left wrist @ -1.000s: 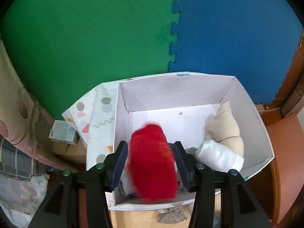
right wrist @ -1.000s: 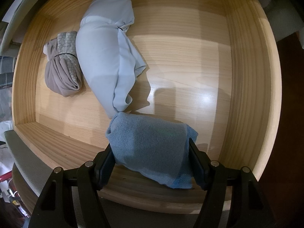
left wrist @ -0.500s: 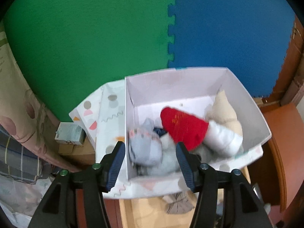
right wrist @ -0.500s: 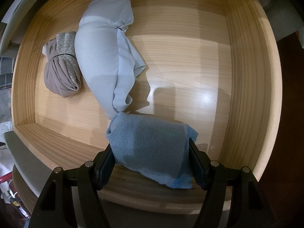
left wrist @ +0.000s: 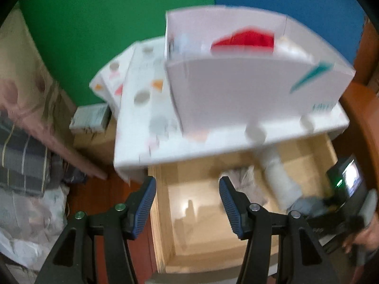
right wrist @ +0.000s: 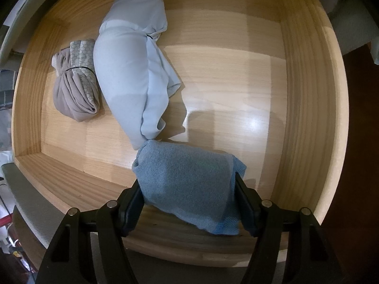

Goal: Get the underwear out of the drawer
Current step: 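Return the open left tool to the drawer, then carry the pale blue cloth with the right tool into the white box and release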

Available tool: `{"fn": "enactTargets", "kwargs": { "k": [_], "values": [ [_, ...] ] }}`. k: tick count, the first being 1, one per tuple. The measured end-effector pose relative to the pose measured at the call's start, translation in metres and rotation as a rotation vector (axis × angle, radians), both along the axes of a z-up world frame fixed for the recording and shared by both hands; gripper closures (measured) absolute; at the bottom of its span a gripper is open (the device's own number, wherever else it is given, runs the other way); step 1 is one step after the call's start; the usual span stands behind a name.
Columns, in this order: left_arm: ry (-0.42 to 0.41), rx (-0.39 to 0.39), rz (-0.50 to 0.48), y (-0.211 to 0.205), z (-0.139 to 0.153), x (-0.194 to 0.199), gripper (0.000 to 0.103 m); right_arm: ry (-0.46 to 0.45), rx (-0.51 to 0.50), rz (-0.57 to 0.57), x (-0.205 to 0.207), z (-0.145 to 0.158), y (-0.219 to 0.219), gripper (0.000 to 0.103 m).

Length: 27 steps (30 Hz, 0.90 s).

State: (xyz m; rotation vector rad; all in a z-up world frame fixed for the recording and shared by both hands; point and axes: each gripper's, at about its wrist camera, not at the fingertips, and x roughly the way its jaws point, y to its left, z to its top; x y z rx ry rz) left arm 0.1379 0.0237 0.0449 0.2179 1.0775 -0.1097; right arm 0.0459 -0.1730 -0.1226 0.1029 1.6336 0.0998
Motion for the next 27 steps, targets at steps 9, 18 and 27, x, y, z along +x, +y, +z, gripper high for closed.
{"fn": "enactTargets", "kwargs": {
  "k": [9, 18, 27],
  "values": [
    [0.077, -0.045, 0.091, 0.020, -0.062, -0.026, 0.046, -0.033, 0.003, -0.013, -0.001, 0.011, 0.002, 0.042],
    [0.064, -0.086, 0.151, 0.030, -0.084, -0.036, 0.046, -0.102, -0.034, -0.011, -0.010, 0.032, 0.006, 0.042],
    [0.062, -0.068, 0.192, 0.034, -0.087, -0.037, 0.046, -0.205, -0.057, -0.028, -0.020, 0.063, 0.002, 0.042]
  ]
}}
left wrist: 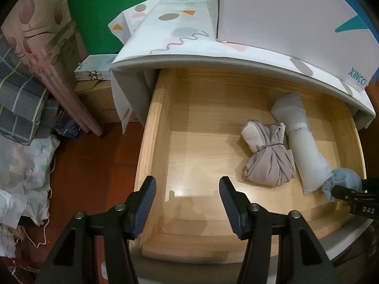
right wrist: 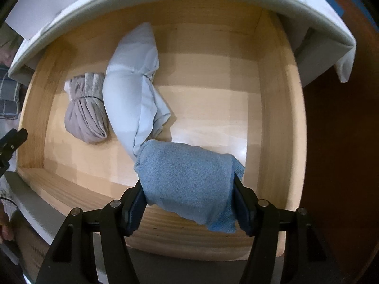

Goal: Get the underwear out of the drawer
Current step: 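Carry the pale blue cloth with the right tool into the white box and release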

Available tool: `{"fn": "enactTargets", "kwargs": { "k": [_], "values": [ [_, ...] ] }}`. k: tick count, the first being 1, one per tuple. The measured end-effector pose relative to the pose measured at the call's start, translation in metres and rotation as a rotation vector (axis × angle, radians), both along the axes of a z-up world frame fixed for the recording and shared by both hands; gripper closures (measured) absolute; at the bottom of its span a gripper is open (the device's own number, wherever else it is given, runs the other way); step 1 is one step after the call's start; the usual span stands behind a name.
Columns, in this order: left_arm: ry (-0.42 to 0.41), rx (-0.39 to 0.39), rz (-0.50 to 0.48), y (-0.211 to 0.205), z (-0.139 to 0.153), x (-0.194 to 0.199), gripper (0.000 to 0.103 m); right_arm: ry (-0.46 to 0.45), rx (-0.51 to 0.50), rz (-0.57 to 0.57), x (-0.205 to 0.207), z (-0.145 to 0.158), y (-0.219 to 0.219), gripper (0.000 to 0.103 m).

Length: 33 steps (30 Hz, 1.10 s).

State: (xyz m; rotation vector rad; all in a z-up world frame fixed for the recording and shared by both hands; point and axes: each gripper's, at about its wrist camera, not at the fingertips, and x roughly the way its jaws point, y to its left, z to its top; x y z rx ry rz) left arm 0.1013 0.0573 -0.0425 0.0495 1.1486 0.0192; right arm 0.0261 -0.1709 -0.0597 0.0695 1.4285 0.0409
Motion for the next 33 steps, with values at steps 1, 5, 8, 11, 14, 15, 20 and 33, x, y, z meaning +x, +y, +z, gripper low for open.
{"fn": "enactTargets", "kwargs": {
  "k": [1, 5, 8, 11, 14, 15, 20, 33],
  "values": [
    [-0.001, 0.004, 0.000, 0.000, 0.000, 0.000, 0.046, -0.003, 0.000, 0.003, -0.001, 0.003, 0.001, 0.042],
    [-0.010, 0.025, -0.002, -0.005, 0.001, -0.001, 0.046, -0.025, 0.001, 0.008, 0.001, 0.017, -0.001, 0.042],
    [-0.002, 0.033, -0.002, -0.005, -0.001, 0.000, 0.046, -0.047, 0.006, 0.006, 0.003, 0.028, -0.007, 0.042],
    [0.002, 0.032, -0.001, -0.003, -0.002, 0.001, 0.046, -0.074, 0.008, 0.008, 0.005, 0.041, -0.014, 0.042],
    [0.006, 0.027, 0.006, 0.000, -0.002, 0.001, 0.046, -0.104, 0.013, 0.012, 0.010, 0.059, -0.015, 0.042],
    [0.008, 0.023, 0.009, 0.002, -0.003, 0.001, 0.046, -0.120, 0.014, 0.015, 0.009, 0.068, -0.016, 0.042],
    [0.008, 0.017, 0.015, 0.005, -0.003, 0.000, 0.046, -0.188, 0.017, 0.027, 0.009, 0.111, -0.022, 0.042],
    [-0.003, 0.020, 0.020, 0.004, -0.003, 0.000, 0.046, -0.388, -0.027, 0.046, 0.052, 0.226, -0.021, 0.042]
  ]
}}
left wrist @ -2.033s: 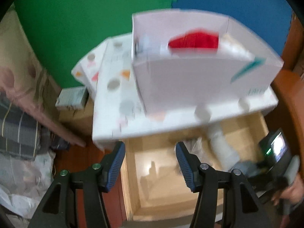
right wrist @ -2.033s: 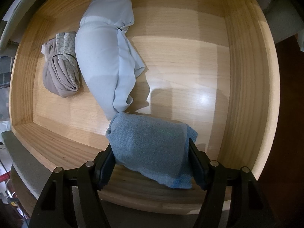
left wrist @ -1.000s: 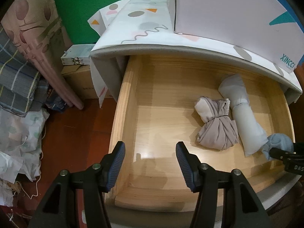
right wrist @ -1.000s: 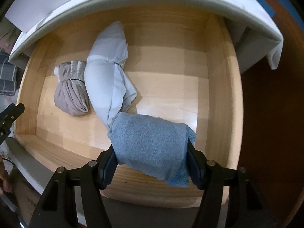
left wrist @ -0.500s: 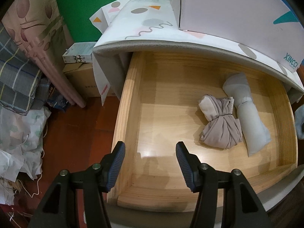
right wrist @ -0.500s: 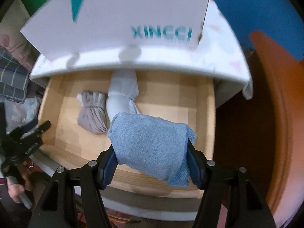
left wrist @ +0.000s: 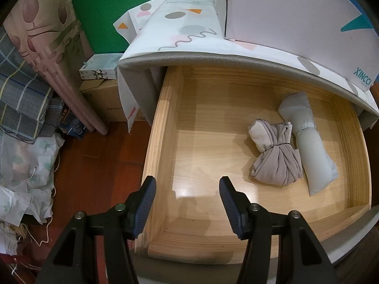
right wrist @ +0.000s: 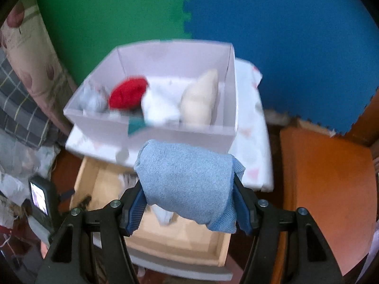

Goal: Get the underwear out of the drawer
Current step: 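Carry the pale blue cloth with the right tool into the white box and release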

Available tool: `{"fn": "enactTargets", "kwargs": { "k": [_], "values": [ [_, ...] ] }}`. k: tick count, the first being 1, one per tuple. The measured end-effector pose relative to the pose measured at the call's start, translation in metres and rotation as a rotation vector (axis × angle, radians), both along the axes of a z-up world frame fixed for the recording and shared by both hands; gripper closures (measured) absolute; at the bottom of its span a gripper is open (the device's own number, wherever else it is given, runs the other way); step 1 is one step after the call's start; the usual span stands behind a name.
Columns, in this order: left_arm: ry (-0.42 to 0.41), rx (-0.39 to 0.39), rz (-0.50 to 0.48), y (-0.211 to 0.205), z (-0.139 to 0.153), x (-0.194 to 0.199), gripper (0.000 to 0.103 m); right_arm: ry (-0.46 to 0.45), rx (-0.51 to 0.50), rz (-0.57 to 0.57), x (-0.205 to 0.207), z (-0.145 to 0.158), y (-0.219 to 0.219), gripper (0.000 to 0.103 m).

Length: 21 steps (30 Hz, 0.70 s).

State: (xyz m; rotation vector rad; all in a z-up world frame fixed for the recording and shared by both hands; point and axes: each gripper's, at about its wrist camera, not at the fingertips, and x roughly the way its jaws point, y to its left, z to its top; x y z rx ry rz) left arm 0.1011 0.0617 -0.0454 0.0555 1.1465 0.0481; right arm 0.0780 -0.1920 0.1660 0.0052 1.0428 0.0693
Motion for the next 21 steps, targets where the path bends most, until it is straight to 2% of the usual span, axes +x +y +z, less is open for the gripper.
{"fn": "enactTargets", "kwargs": {
  "k": [5, 10, 21],
  "values": [
    [-0.008, -0.022, 0.001, 0.004, 0.002, -0.001, 0.046, -0.033, -0.013, -0.015, 0.033, 0.021, 0.005, 0.042],
    [-0.011, -0.047, 0.016, 0.009, 0.003, -0.001, 0.046, -0.030, -0.042, -0.021, 0.068, 0.024, 0.017, 0.042],
    [-0.012, -0.069, 0.019, 0.010, 0.003, -0.001, 0.046, 0.048, -0.064, -0.051, 0.127, -0.015, 0.029, 0.039]
  ]
}}
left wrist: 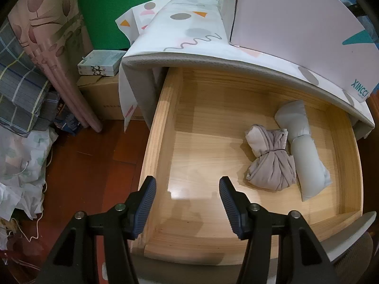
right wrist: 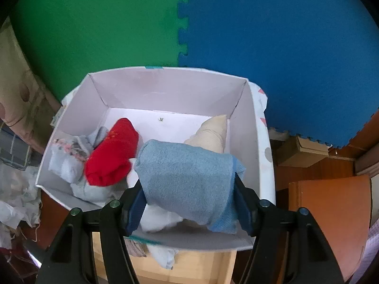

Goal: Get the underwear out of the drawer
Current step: 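Carry the pale blue cloth with the right tool into the white box and release, then return the open right tool to the drawer above the white sock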

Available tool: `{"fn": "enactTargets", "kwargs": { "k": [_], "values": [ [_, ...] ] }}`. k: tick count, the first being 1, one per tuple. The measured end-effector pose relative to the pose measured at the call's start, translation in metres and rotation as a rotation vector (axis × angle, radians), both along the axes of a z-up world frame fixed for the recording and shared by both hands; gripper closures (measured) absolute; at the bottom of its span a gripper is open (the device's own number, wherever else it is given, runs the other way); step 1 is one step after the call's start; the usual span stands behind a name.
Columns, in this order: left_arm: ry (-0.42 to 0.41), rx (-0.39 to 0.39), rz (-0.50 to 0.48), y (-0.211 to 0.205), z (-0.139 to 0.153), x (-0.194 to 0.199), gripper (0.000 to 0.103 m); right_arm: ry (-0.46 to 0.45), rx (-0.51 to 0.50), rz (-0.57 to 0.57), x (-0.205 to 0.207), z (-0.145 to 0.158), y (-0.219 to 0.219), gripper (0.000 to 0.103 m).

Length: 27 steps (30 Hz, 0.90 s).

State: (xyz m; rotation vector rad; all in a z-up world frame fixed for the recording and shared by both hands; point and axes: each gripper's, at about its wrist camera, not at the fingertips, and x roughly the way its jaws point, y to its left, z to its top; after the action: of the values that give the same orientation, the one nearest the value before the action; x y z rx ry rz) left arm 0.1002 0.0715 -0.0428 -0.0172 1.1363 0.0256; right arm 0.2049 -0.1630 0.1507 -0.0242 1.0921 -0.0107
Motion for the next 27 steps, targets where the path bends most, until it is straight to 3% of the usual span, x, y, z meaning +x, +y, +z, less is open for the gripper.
{"fn": "enactTargets", "kwargs": {
  "k": [7, 11, 15, 22, 27],
  "values": [
    [0.005, 0.002, -0.003, -0.001, -0.001, 0.001, 0.046, 0.020, 0.008, -0.011, 0.008, -0.009, -0.002, 0.030],
    [0.011, 0.007, 0.000, -0.002, -0.003, 0.002, 0.046, 0.006, 0.008, -0.002, 0.002, 0.001, -0.004, 0.023],
    [0.011, 0.016, 0.000, -0.004, -0.004, 0.003, 0.046, -0.009, 0.012, 0.010, -0.008, 0.013, -0.005, 0.022],
    [0.016, 0.026, 0.004, -0.004, -0.004, 0.002, 0.046, -0.021, 0.029, 0.098, -0.052, 0.028, 0.006, 0.022],
    [0.016, 0.036, 0.002, -0.004, -0.004, 0.001, 0.046, -0.018, 0.000, 0.175, -0.101, 0.012, 0.021, 0.028]
  ]
}}
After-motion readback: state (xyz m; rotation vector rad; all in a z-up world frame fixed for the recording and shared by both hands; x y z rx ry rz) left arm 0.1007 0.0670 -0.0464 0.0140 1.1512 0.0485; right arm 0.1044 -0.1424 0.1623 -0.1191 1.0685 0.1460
